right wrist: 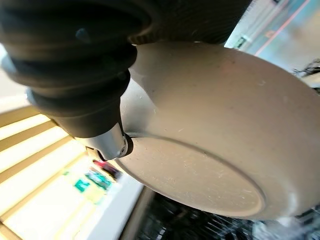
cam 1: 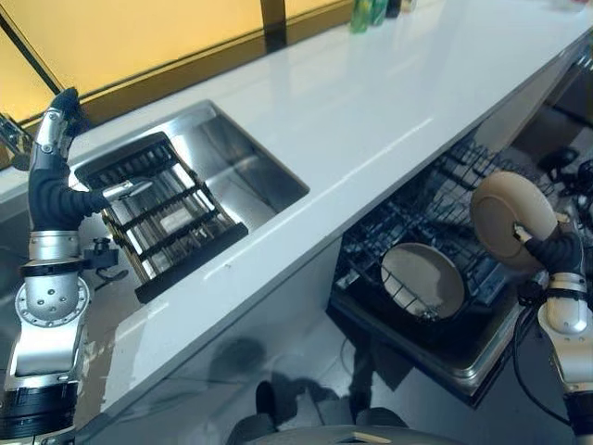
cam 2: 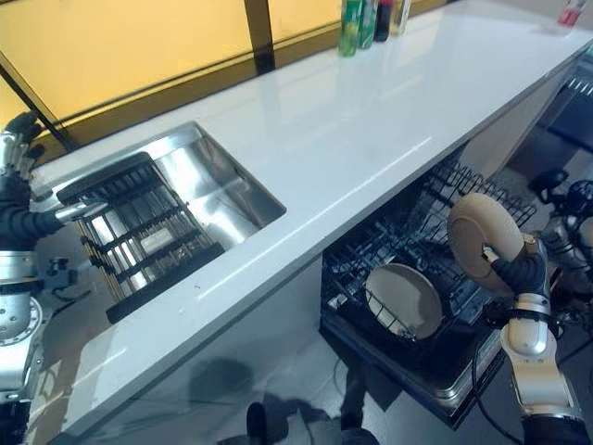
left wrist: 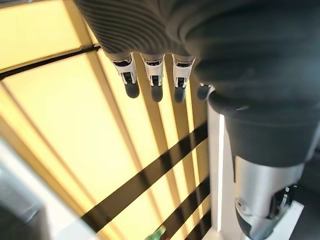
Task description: Pick up plates and place into dishwasher.
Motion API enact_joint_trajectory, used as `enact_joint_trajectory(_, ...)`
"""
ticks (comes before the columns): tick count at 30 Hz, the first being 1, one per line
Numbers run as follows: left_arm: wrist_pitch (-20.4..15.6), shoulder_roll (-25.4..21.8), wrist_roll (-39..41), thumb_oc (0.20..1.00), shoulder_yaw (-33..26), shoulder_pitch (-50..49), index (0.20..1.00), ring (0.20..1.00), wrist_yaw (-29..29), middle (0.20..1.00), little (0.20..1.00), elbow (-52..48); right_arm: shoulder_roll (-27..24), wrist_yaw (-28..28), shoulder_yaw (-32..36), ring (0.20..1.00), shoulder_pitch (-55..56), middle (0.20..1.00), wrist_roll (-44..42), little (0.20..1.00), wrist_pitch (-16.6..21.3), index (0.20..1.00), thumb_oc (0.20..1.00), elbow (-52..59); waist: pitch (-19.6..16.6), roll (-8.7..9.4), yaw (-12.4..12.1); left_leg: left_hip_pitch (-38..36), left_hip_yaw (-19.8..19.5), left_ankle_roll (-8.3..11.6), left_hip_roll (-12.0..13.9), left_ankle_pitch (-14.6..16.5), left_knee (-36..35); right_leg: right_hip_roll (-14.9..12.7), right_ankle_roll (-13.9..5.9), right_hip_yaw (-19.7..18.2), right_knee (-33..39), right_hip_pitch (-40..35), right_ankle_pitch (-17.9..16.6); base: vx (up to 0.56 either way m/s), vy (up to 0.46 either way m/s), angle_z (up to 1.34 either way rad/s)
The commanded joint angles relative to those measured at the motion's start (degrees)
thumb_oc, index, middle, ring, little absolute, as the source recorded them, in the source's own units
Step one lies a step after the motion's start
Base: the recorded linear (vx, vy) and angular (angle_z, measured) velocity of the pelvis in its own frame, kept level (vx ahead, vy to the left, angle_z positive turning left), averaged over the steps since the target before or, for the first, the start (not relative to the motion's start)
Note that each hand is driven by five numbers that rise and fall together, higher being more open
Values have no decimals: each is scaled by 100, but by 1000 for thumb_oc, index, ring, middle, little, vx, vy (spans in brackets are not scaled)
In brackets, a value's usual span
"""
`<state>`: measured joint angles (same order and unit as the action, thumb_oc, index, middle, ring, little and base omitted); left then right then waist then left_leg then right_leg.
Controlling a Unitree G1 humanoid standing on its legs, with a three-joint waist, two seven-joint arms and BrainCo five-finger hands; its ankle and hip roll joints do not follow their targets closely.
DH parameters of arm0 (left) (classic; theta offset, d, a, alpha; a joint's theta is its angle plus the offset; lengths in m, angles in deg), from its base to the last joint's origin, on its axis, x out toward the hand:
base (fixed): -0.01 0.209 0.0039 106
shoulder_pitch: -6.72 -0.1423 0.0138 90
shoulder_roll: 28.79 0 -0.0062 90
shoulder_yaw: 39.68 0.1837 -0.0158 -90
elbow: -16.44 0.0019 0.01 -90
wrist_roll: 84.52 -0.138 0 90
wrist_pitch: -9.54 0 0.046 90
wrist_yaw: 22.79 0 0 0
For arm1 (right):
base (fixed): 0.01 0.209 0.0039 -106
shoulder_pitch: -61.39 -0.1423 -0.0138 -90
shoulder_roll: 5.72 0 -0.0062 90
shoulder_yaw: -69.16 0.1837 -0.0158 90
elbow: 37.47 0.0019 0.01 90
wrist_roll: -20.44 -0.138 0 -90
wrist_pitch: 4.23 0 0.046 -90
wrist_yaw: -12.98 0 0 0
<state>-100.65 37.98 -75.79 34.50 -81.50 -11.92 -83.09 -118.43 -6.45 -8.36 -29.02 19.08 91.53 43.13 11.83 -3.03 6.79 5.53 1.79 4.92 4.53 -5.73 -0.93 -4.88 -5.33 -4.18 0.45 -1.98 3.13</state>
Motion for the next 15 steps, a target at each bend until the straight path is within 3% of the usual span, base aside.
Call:
enact_joint_trajectory(1,-128,-234,148,1000,128,510,1000,1000,440,1000,1000,191,-702,-248,12,200,-706,200,-142,200,171,200,200,78,171,-45,-51,122,-241,213,358,693,758,57,-36,33,-661,1012,-151,-107,-45,3)
enact_joint_trajectory(8,-136,-228,132,1000,336,592,1000,1000,923,1000,1000,189,-1207,-14,-271,200,-1043,200,-111,200,308,200,200,-512,579,-353,26,549,-289,327,413,500,974,89,100,58,-1035,1495,-33,-77,-5,-2)
enact_joint_trajectory(15,-75,-480,100,1000,628,982,1000,1000,1272,1000,1000,278,-1542,585,-909,200,-1655,200,-429,200,472,200,200,-1091,874,-381,-1,829,-296,366,452,407,1036,81,153,137,-1129,1824,-74,-77,-59,-4)
